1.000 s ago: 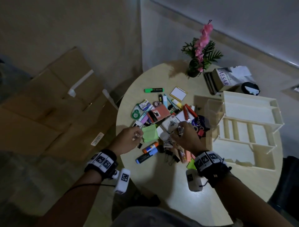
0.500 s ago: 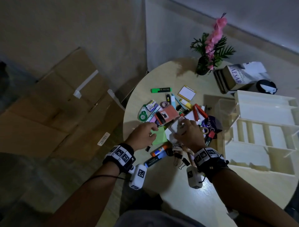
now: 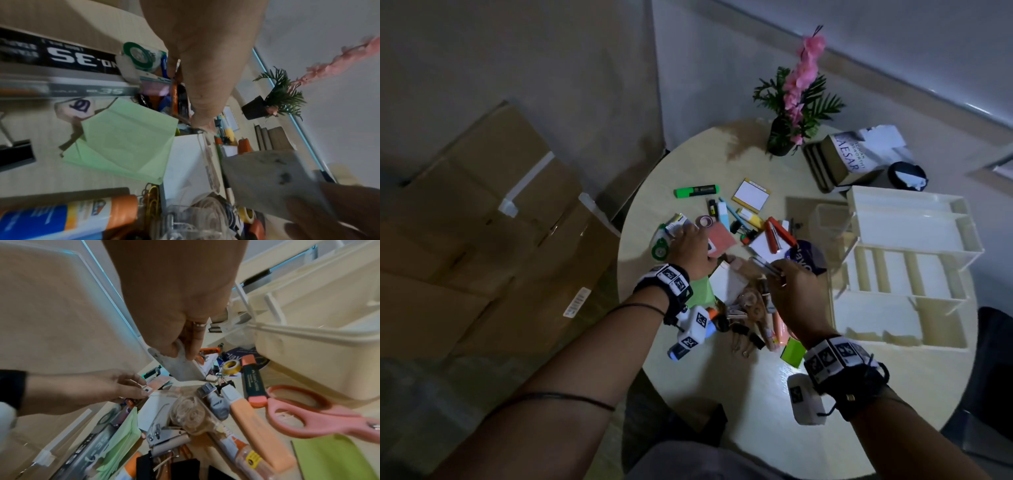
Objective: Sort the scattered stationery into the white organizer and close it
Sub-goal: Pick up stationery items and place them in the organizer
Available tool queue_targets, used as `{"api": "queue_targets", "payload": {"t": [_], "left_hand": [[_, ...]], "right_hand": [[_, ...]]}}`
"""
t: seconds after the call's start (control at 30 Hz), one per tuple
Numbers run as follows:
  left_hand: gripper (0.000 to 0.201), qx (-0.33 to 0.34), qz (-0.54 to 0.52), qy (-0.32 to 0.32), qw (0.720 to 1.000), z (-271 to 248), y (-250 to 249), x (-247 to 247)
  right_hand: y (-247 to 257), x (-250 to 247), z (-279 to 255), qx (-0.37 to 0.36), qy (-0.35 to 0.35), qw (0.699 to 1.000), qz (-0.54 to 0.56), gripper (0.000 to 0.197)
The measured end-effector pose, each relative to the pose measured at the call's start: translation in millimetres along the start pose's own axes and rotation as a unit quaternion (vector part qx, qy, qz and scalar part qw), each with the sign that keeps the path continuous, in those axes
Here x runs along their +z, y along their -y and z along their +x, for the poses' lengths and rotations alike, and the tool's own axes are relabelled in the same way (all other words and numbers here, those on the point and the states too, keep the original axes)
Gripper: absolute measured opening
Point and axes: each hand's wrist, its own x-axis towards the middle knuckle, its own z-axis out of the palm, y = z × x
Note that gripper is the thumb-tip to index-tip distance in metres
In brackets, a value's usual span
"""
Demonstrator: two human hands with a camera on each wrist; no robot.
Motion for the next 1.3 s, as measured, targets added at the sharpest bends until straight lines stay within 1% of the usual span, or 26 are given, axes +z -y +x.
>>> {"api": "queue_targets", "payload": {"t": [0.07,0.13,0.23,0.27,0.3,0.37,0.43,0.53,0.63,0.7,0.73,0.8,0.87,0.97,1.07,1.13,1.2,1.3], "left_hand": [[0.075,-0.004,0.021,-0.007,1.0,5,-1,2],[0.081,-0.011,0.016,-0.021,1.0,8,0,2],[0.086,-0.024,-0.014,-0.048,0.998,10,1,3],[0.083,-0.029,-0.041,-0.055,0.997,10,0,3],[0.075,-0.033,-0.072,-0.065,0.995,8,-4,2],[0.052,-0.035,-0.119,-0.089,0.988,2,-13,1],[0.038,-0.028,-0.166,-0.114,0.979,-7,-22,-1],[0.035,-0.015,-0.238,-0.144,0.96,-27,-41,-4],[0.033,0.013,-0.283,-0.161,0.946,-50,-70,-10],[0.022,0.029,-0.282,-0.13,0.95,-63,-91,-10],[0.014,0.037,-0.293,-0.102,0.95,-69,-103,-8],[0.002,0.047,-0.335,-0.037,0.94,-81,-126,-1],[0.01,0.043,-0.37,0.013,0.928,-93,-151,8],[0.015,0.036,-0.396,0.06,0.916,-110,-190,25],[0.017,0.037,-0.376,0.077,0.923,-119,-224,50],[0.016,0.033,-0.388,0.081,0.918,-122,-243,66],[0.014,0.034,-0.369,0.081,0.925,-122,-256,80],[0.024,0.018,-0.338,0.104,0.935,-124,-271,93]], "right_hand": [[-3,-10,-15,-0.014,-0.016,0.999,0.027,0.011],[-7,-22,-32,-0.019,-0.027,0.998,0.049,0.014],[-18,-41,-57,0.012,-0.015,0.995,0.093,0.028],[-22,-48,-66,0.023,-0.01,0.993,0.111,0.032],[-27,-55,-75,0.025,-0.007,0.992,0.125,0.034],[-37,-70,-90,0.016,-0.012,0.989,0.145,0.033],[-48,-86,-104,0.005,-0.025,0.987,0.158,0.035],[-73,-107,-122,-0.019,-0.037,0.986,0.16,0.045],[-106,-128,-134,-0.026,-0.044,0.988,0.148,0.047],[-131,-142,-138,-0.025,-0.052,0.988,0.144,0.046],[-144,-148,-139,-0.022,-0.056,0.988,0.144,0.045],[-171,-158,-139,-0.012,-0.065,0.987,0.146,0.043],[-198,-164,-136,0.001,-0.067,0.986,0.15,0.041],[-235,-165,-128,0.023,-0.069,0.984,0.162,0.041],[-265,-160,-117,0.043,-0.058,0.986,0.152,0.039],[-279,-155,-109,0.05,-0.039,0.987,0.148,0.038],[-287,-151,-100,0.049,-0.02,0.989,0.14,0.036],[-300,-147,-89,0.031,0.008,0.992,0.121,0.032]]}}
